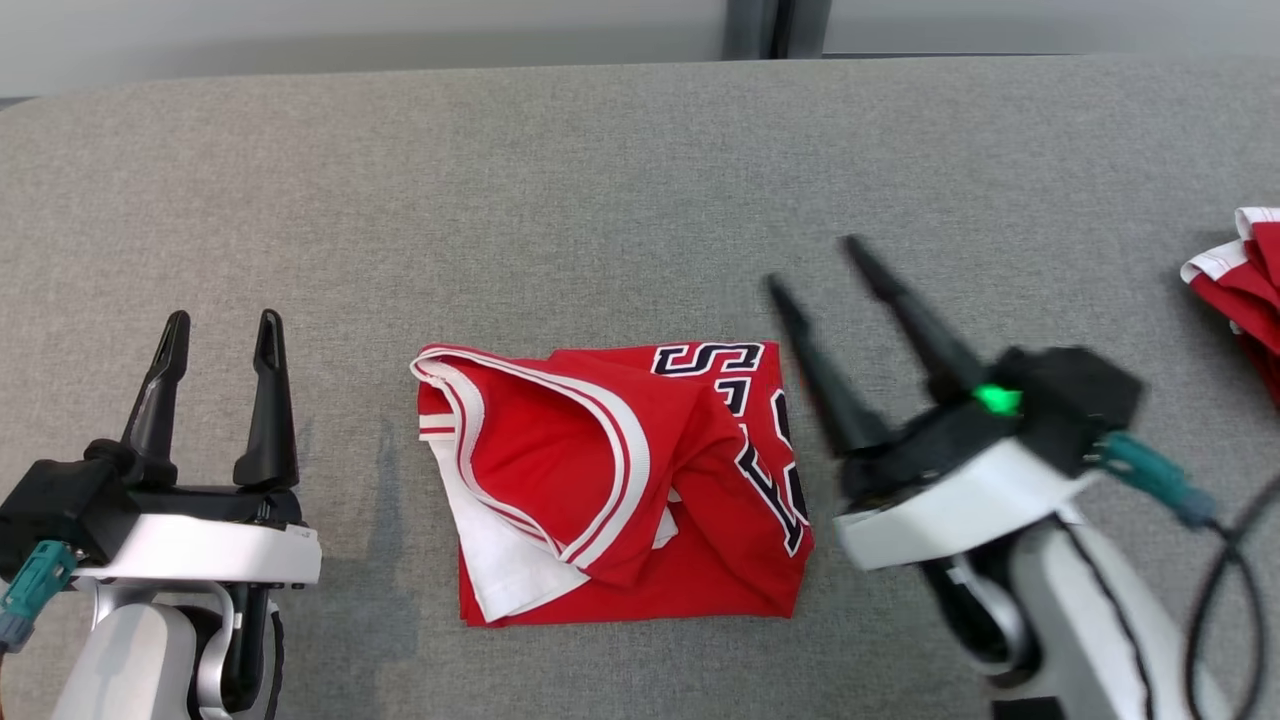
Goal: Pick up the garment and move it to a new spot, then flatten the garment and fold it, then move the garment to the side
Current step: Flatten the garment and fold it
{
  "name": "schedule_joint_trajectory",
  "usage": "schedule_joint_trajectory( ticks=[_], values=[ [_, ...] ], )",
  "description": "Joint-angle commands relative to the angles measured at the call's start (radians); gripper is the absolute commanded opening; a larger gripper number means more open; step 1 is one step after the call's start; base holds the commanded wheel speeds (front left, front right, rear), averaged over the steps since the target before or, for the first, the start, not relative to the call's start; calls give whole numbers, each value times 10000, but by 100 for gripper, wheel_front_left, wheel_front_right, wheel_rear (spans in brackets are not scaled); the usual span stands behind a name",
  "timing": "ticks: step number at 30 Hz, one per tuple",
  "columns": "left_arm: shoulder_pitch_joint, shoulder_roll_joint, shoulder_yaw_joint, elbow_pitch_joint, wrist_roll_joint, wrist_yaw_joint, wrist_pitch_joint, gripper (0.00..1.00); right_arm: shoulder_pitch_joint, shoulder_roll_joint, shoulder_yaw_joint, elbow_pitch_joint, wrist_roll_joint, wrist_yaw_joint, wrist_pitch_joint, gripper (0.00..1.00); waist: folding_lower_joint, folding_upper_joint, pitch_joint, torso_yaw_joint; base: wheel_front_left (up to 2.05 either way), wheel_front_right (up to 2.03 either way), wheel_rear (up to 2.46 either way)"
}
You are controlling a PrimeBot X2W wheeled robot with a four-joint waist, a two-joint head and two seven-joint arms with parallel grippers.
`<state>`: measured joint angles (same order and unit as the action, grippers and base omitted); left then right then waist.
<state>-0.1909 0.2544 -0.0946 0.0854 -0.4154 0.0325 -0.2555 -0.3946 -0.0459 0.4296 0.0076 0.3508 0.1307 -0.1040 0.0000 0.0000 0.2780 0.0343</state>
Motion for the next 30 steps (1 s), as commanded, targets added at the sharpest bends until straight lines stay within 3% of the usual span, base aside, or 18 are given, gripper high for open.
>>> schedule_joint_trajectory(
  ticks=[1,3,8,13,20,30],
  values=[
    [49,87,52,-47,-48,51,38,100,389,-91,-847,-304,-317,3,112,100,0,0,-23,-57,0,0,0],
    [72,95,65,-69,-53,74,38,100,586,-100,-1260,-436,-456,5,183,100,0,0,-34,-84,0,0,0],
    [190,180,140,-219,-104,175,38,100,1473,-265,-3519,-896,-979,3,375,100,0,0,-48,-213,0,0,0],
    [245,228,158,-320,-142,237,56,100,2071,-533,-4625,-888,-1125,3,315,100,0,0,-114,-286,0,0,0],
    [529,242,141,-479,-163,361,78,100,2776,-848,-5255,-768,-1246,3,171,100,0,0,-288,-301,0,0,0],
    [749,300,42,-774,-127,493,228,100,2820,-894,-5254,-653,-1121,3,126,100,0,0,-336,-314,0,0,0]
  ],
)
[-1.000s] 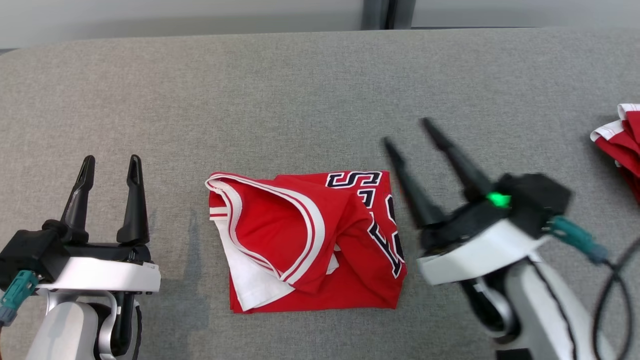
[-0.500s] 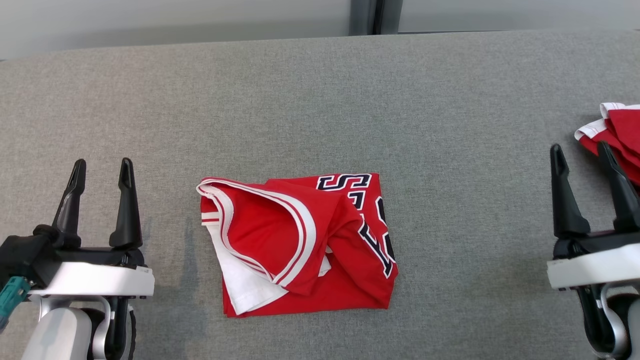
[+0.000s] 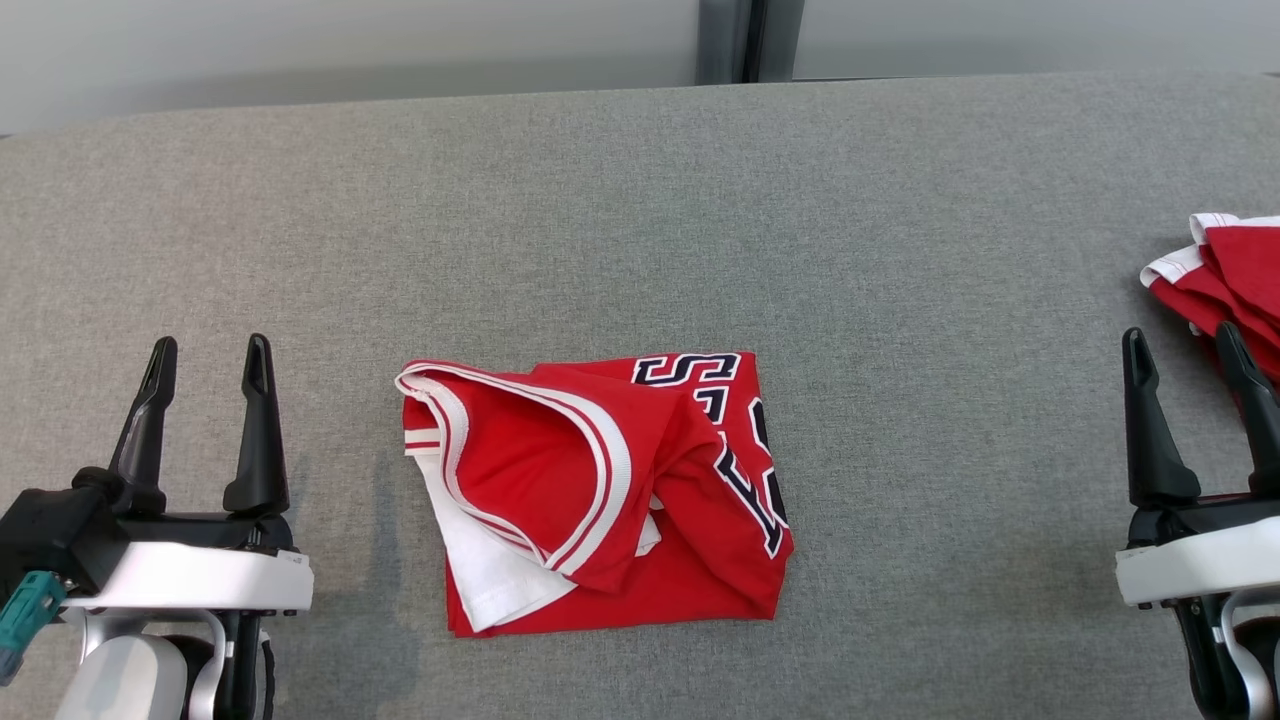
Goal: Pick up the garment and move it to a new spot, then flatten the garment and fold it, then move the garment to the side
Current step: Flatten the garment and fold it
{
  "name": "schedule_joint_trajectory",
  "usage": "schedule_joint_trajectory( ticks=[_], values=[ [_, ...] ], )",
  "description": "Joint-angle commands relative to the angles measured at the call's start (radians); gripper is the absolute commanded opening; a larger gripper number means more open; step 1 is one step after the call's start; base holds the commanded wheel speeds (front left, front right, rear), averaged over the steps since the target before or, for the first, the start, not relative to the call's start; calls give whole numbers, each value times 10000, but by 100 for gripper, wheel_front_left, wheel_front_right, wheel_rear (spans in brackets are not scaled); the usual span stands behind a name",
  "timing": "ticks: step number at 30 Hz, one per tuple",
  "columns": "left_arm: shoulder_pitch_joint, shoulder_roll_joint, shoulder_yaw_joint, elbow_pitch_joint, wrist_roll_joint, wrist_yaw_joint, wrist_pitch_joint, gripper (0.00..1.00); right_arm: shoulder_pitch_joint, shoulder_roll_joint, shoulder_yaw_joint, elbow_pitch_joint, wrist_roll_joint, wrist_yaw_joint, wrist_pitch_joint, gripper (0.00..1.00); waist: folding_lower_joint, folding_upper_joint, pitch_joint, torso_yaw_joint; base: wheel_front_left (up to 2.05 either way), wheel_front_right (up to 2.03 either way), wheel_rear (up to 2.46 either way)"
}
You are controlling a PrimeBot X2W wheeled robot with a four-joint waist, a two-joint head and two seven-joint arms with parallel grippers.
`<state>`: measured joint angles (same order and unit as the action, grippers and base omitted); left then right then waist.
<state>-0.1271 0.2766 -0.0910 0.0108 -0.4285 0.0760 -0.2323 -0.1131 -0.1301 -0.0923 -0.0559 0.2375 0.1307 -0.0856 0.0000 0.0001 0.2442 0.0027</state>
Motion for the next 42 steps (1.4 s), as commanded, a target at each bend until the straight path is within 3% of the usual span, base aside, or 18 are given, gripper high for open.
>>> schedule_joint_trajectory(
  ticks=[1,6,7,8,9,19,31,42],
  values=[
    [119,86,1,-58,6,74,10,100,-5,-51,-26,-5,26,3,-54,100,0,-1,2,3,0,0,0],
    [170,104,-49,-176,14,116,62,100,-46,-85,29,49,69,3,-9,100,0,-1,-2,40,0,0,0],
    [162,103,-58,-197,9,114,74,100,-57,-86,36,65,92,3,0,73,0,-1,2,50,0,0,0],
    [150,104,-66,-217,7,126,71,100,-58,-104,68,111,114,3,71,20,0,-1,3,60,0,0,0],
    [142,105,-73,-241,4,140,71,100,-58,-123,102,143,138,3,132,0,0,-1,11,68,0,0,0],
    [-92,110,-135,-407,1,202,85,100,-463,-327,841,126,170,3,326,0,0,-1,285,217,0,0,0],
    [-543,-218,-351,-135,-62,68,-100,100,-2014,-659,5262,782,811,3,628,0,0,-1,710,869,0,0,0],
    [-856,-425,-384,218,-25,-180,-268,100,-3242,-1037,6966,2341,1551,3,421,0,0,-1,1051,1263,0,0,0]
  ],
)
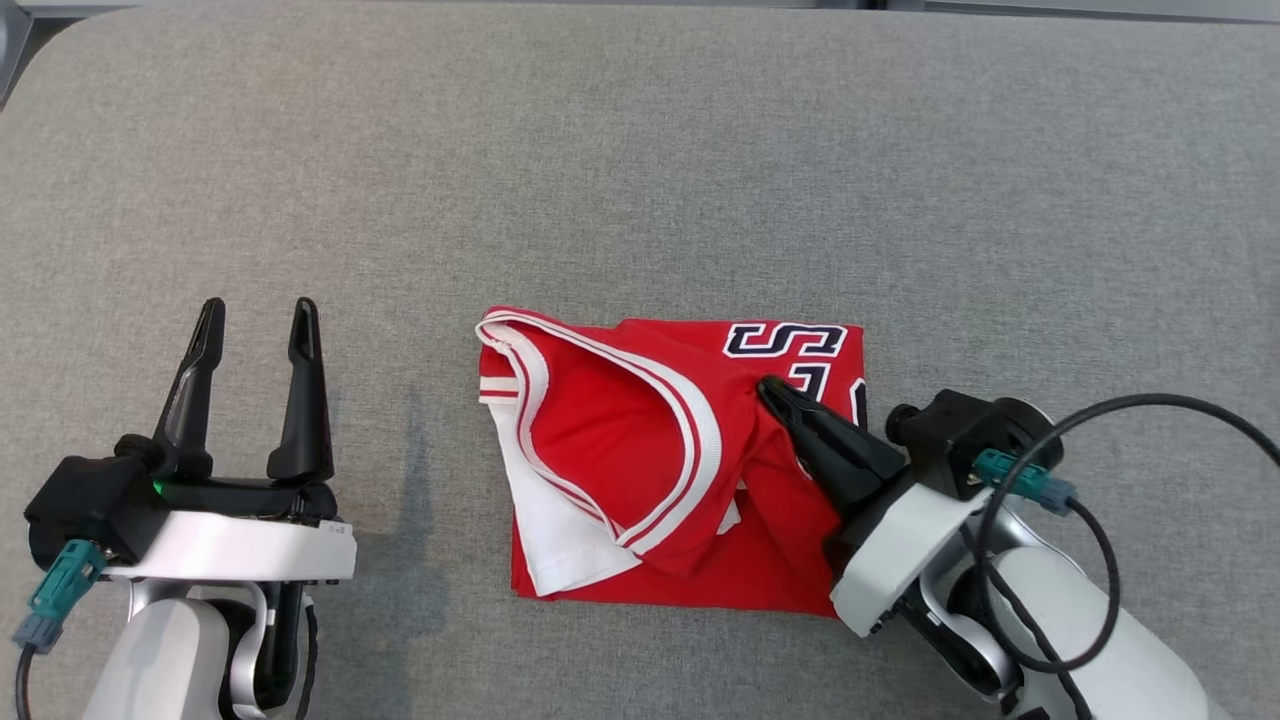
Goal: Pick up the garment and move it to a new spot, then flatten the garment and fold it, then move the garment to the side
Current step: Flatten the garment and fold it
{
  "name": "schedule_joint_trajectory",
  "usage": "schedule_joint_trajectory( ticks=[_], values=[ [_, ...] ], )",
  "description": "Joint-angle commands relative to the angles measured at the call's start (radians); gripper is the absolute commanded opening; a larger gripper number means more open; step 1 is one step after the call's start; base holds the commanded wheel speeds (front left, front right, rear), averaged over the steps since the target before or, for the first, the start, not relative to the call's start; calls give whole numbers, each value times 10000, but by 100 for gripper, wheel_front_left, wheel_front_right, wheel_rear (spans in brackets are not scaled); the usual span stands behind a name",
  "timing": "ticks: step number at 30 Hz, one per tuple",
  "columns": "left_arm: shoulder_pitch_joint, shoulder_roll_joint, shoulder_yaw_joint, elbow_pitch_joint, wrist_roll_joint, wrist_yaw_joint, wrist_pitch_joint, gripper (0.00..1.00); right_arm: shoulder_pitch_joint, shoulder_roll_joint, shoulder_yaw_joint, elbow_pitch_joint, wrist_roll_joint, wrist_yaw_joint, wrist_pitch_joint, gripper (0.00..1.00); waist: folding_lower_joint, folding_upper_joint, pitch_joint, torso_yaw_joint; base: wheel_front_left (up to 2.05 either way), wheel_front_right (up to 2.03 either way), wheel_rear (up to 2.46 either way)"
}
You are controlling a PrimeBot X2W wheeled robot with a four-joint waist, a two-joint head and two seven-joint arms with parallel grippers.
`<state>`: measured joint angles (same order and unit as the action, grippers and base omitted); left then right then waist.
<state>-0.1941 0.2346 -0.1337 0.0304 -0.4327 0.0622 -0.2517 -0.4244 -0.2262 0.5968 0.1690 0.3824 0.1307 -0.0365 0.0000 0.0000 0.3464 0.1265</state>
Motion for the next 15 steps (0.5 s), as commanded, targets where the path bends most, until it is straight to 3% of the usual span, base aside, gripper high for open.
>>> schedule_joint_trajectory(
  ticks=[1,15],
  values=[
    [-221,-22,53,46,21,-71,-61,100,-228,-109,197,247,170,3,-63,0,0,0,51,40,0,0,0],
    [-251,-225,288,356,117,-330,-113,100,-904,-621,2911,942,1144,3,143,0,0,0,97,152,0,0,0]
  ],
)
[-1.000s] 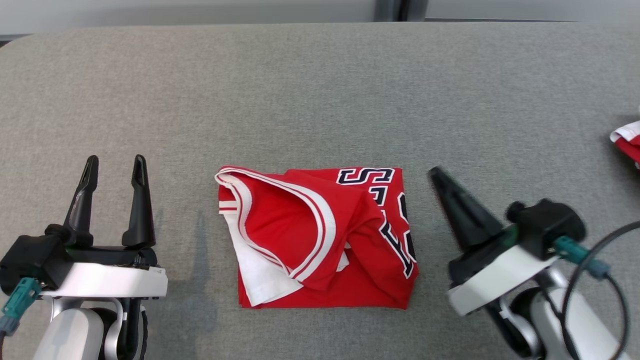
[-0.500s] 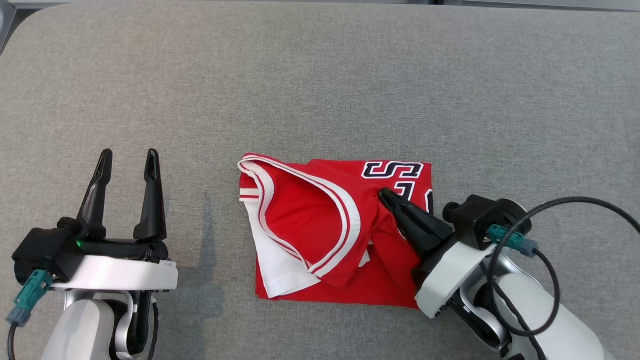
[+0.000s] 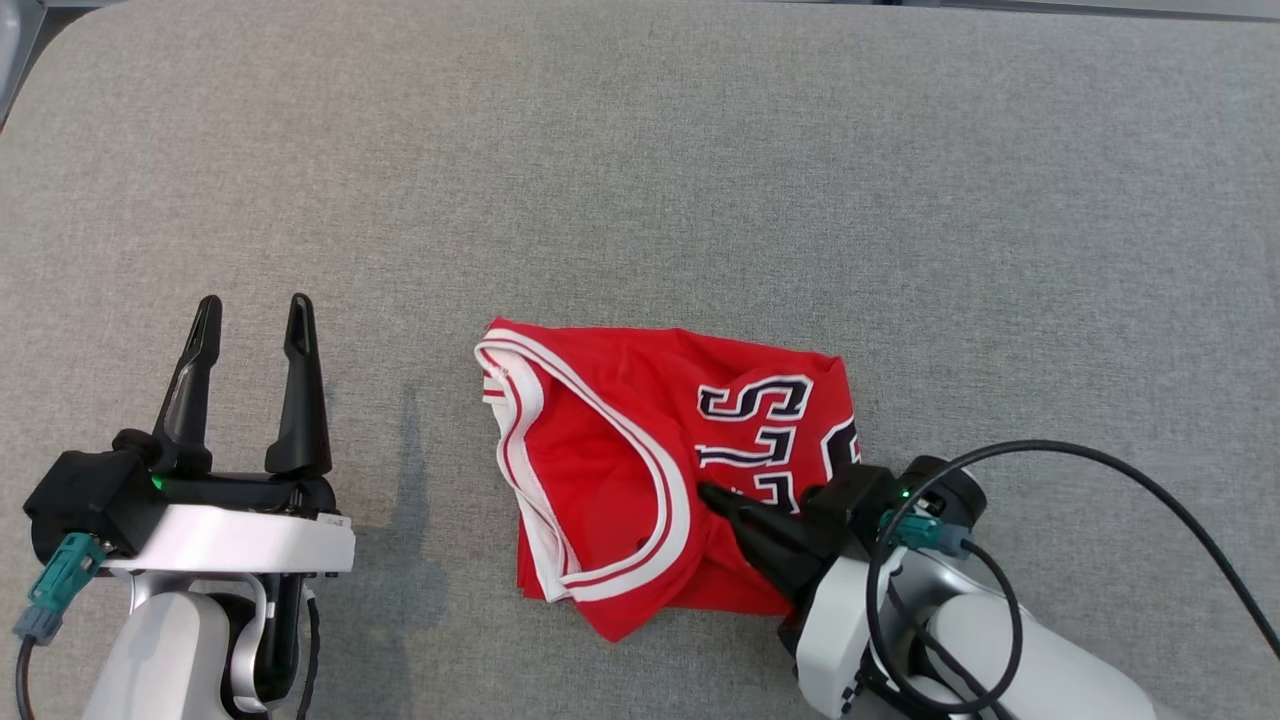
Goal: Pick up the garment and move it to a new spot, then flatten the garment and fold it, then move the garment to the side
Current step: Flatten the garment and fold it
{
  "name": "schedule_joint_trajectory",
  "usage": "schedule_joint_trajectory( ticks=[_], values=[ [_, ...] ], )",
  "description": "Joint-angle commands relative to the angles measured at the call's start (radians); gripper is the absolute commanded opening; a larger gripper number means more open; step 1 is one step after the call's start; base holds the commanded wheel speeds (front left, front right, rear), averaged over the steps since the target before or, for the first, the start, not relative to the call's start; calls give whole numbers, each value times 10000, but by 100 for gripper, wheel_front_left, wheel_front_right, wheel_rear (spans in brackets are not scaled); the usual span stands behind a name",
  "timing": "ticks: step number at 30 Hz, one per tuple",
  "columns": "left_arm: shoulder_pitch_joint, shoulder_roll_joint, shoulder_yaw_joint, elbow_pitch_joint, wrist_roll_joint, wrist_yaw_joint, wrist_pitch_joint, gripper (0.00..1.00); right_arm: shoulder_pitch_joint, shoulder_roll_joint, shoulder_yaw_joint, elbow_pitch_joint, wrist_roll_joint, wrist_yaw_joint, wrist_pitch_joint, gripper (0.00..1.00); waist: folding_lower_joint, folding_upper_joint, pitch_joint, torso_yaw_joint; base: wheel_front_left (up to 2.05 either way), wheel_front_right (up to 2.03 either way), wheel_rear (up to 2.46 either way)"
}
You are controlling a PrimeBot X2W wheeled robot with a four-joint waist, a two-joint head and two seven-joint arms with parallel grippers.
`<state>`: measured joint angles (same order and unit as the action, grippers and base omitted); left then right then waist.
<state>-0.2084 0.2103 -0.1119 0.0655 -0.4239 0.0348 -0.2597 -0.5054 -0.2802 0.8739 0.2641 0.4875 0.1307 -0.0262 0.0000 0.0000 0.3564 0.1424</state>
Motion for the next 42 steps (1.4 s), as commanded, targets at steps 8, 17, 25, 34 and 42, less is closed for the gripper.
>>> schedule_joint_trajectory(
  ticks=[8,17,25,34,42],
  values=[
    [-79,-94,250,47,155,-161,-35,100,-243,-207,759,-91,424,3,-195,0,0,0,-48,-118,0,0,0],
    [85,-48,404,125,367,-271,-35,100,187,-266,-605,-1036,262,3,-1020,0,0,0,-321,-402,0,0,0],
    [169,25,444,67,419,-239,-36,100,1285,55,-3499,-1844,-298,3,-1324,0,0,0,-561,-618,0,0,0],
    [363,131,443,-116,443,-158,-36,100,2568,911,-7149,-2499,-1134,3,-1434,0,0,0,-681,-805,0,0,0],
    [489,192,379,-264,447,-86,15,100,3189,1497,-8626,-2860,-1600,3,-1285,100,0,0,-786,-970,0,0,0]
  ],
)
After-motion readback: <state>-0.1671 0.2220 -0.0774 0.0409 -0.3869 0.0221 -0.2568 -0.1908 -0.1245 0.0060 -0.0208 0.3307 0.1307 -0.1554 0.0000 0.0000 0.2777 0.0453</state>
